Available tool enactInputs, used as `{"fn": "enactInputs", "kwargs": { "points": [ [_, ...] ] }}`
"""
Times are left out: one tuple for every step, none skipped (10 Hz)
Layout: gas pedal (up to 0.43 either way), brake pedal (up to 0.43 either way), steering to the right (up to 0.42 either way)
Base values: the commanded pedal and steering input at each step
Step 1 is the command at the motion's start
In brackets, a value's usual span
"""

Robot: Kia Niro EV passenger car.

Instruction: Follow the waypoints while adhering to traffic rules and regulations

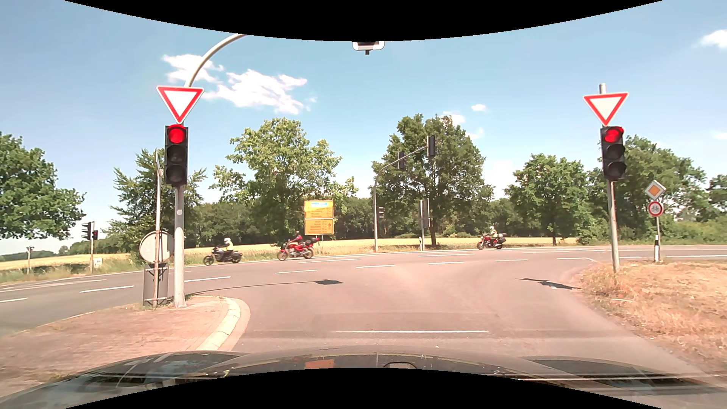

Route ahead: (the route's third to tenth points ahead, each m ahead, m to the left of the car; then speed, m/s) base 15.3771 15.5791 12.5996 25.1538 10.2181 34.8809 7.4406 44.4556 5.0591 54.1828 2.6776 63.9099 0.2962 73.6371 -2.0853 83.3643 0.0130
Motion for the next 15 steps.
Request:
{"fn": "enactInputs", "kwargs": {
  "points": [
    [0.0,0.311,-0.008],
    [0.0,0.311,-0.008],
    [0.0,0.311,-0.008],
    [0.0,0.311,-0.008],
    [0.0,0.311,-0.008],
    [0.0,0.311,-0.008],
    [0.0,0.311,-0.008],
    [0.0,0.311,-0.008],
    [0.0,0.311,-0.008],
    [0.0,0.311,-0.008],
    [0.0,0.311,-0.008],
    [0.0,0.311,-0.008],
    [0.0,0.311,-0.008],
    [0.0,0.311,-0.008],
    [0.0,0.311,-0.008]
  ]
}}
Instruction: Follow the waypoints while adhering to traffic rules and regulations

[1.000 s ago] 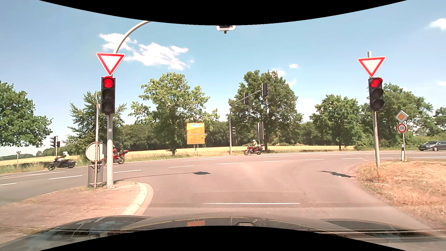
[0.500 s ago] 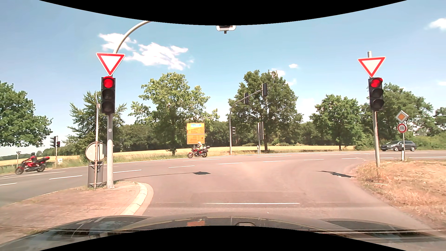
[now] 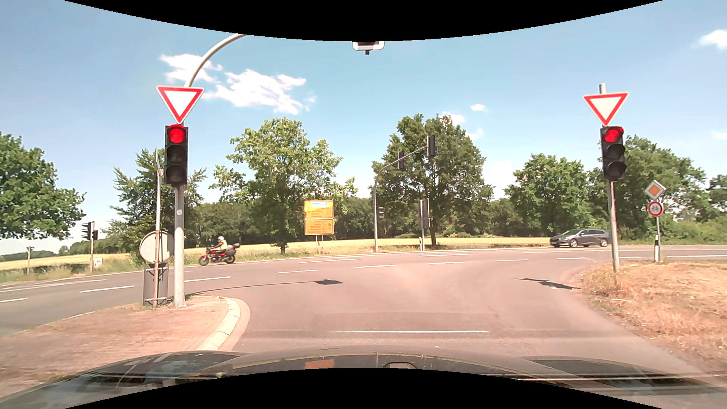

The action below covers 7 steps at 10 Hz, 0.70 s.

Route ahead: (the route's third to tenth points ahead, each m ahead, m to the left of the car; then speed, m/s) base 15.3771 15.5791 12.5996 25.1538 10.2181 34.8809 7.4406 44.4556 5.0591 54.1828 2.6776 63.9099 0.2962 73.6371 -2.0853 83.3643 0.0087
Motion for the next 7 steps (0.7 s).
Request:
{"fn": "enactInputs", "kwargs": {
  "points": [
    [0.0,0.311,-0.008],
    [0.0,0.311,-0.008],
    [0.0,0.311,-0.008],
    [0.0,0.311,-0.008],
    [0.0,0.299,-0.008],
    [0.0,0.213,-0.008],
    [0.0,0.14,-0.008]
  ]
}}
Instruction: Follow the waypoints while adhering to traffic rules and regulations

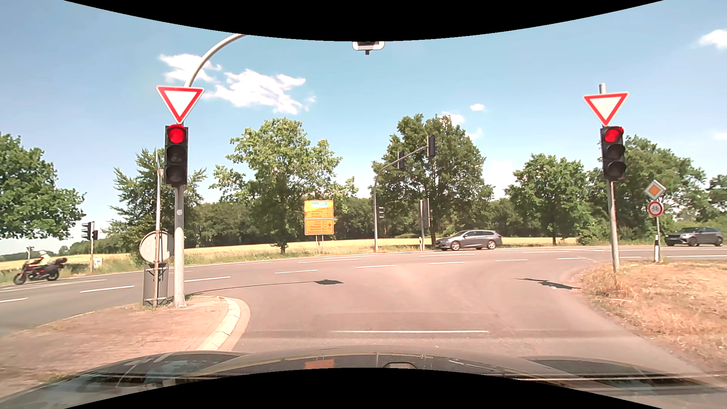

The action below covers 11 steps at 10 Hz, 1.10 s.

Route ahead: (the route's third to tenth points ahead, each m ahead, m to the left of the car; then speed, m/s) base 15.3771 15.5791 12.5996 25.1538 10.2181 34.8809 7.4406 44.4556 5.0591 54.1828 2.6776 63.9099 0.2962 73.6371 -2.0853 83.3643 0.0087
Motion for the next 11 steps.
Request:
{"fn": "enactInputs", "kwargs": {
  "points": [
    [0.0,0.11,-0.007],
    [0.0,0.085,-0.008],
    [0.0,0.061,-0.008],
    [0.0,0.073,-0.008],
    [0.0,0.122,-0.008],
    [0.0,0.177,-0.008],
    [0.0,0.201,-0.008],
    [0.0,0.207,-0.008],
    [0.0,0.207,-0.008],
    [0.0,0.207,-0.008],
    [0.0,0.22,-0.008]
  ]
}}
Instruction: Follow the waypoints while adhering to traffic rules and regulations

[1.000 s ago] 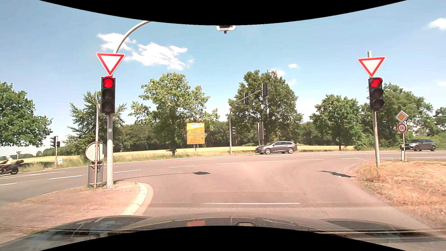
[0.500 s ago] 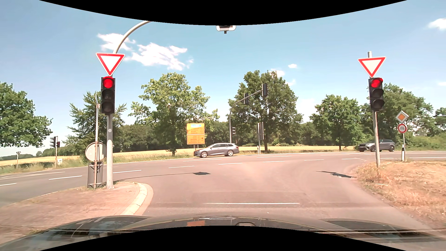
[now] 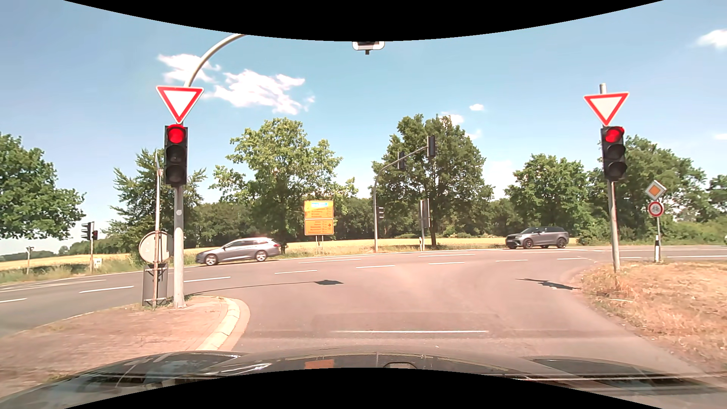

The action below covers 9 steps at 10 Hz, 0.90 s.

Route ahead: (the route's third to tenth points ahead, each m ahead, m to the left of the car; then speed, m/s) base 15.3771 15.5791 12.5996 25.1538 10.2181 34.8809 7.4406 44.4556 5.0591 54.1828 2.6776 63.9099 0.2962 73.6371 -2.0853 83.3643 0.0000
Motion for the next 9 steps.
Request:
{"fn": "enactInputs", "kwargs": {
  "points": [
    [0.0,0.226,-0.008],
    [0.0,0.226,-0.008],
    [0.0,0.226,-0.008],
    [0.0,0.226,-0.008],
    [0.0,0.232,-0.008],
    [0.0,0.232,-0.008],
    [0.0,0.226,-0.008],
    [0.0,0.232,-0.008],
    [0.0,0.232,-0.008]
  ]
}}
